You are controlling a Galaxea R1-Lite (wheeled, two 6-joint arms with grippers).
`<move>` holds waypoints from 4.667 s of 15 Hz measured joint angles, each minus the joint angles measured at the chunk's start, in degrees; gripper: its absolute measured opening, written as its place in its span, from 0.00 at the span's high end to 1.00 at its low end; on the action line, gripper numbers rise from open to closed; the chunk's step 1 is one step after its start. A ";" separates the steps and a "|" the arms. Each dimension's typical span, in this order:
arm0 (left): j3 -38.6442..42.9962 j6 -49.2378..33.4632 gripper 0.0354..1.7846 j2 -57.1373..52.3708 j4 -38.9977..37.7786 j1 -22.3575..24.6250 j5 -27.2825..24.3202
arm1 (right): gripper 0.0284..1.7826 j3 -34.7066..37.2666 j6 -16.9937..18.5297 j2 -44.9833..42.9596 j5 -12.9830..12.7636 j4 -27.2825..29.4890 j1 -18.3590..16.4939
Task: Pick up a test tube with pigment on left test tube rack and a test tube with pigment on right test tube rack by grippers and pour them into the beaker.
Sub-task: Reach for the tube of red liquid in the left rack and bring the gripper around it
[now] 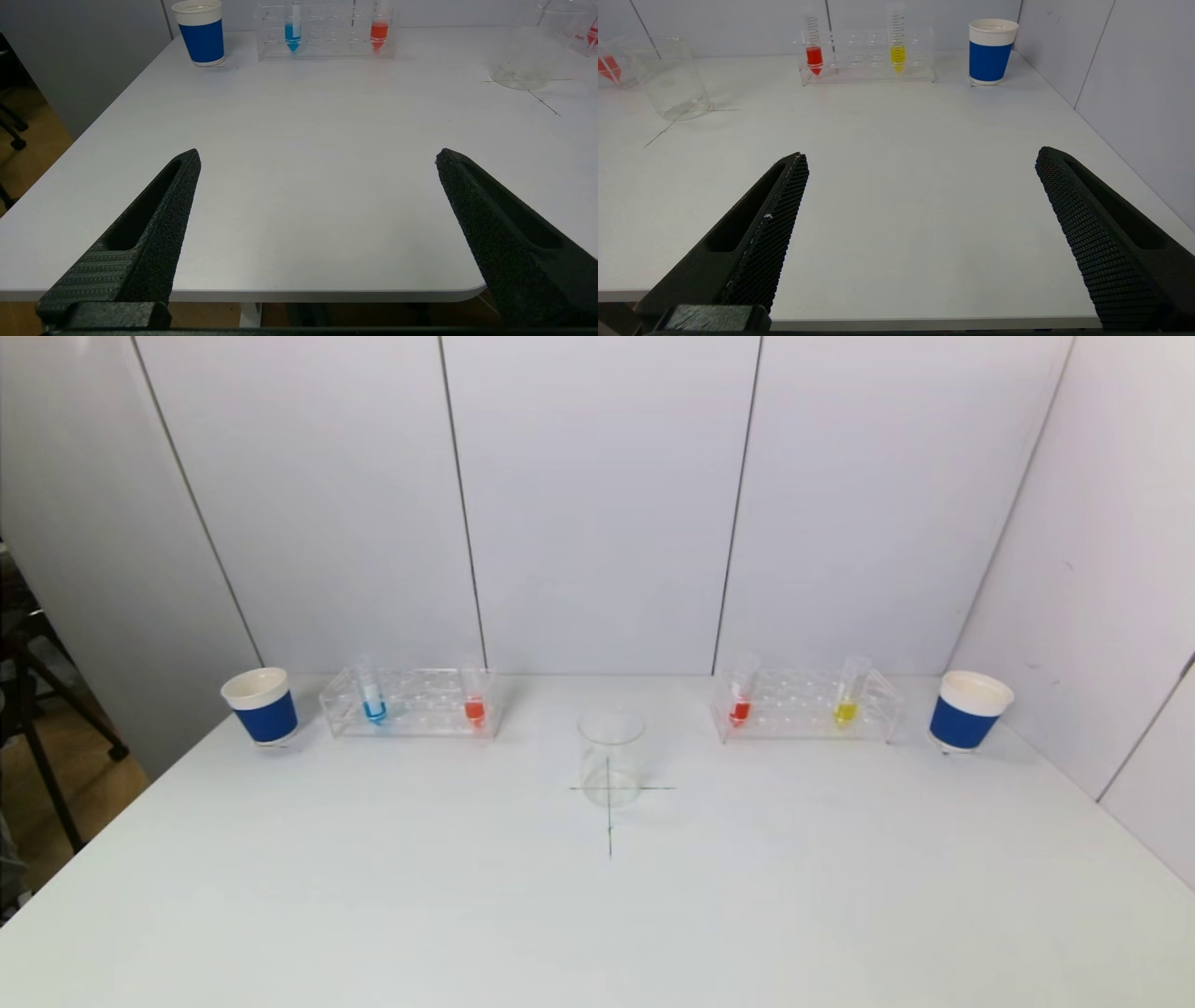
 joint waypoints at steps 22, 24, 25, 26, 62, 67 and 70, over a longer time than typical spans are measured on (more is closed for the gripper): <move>-23.43 4.93 0.01 10.24 3.36 -0.02 -2.88 | 0.01 0.00 0.00 0.00 0.02 0.00 0.00; -27.95 4.80 0.01 16.82 3.30 -0.02 -2.88 | 0.01 0.00 0.00 0.00 0.00 0.00 0.00; -30.00 4.61 0.01 20.69 2.84 -0.04 -3.07 | 0.01 0.00 0.00 0.00 0.04 0.00 0.00; -31.51 4.45 0.01 24.37 1.93 -0.09 -3.46 | 0.01 0.00 -0.02 0.00 0.00 0.00 0.00; -41.91 1.11 0.01 125.82 -82.87 -14.56 4.36 | 0.01 0.00 0.00 0.00 0.00 0.00 0.00; -47.75 1.17 0.01 128.26 -78.69 -14.73 5.24 | 0.01 0.00 0.00 0.00 0.00 0.00 0.00; -49.18 1.23 0.01 129.43 -78.71 -14.73 5.22 | 0.01 0.00 0.00 0.00 0.00 0.00 0.00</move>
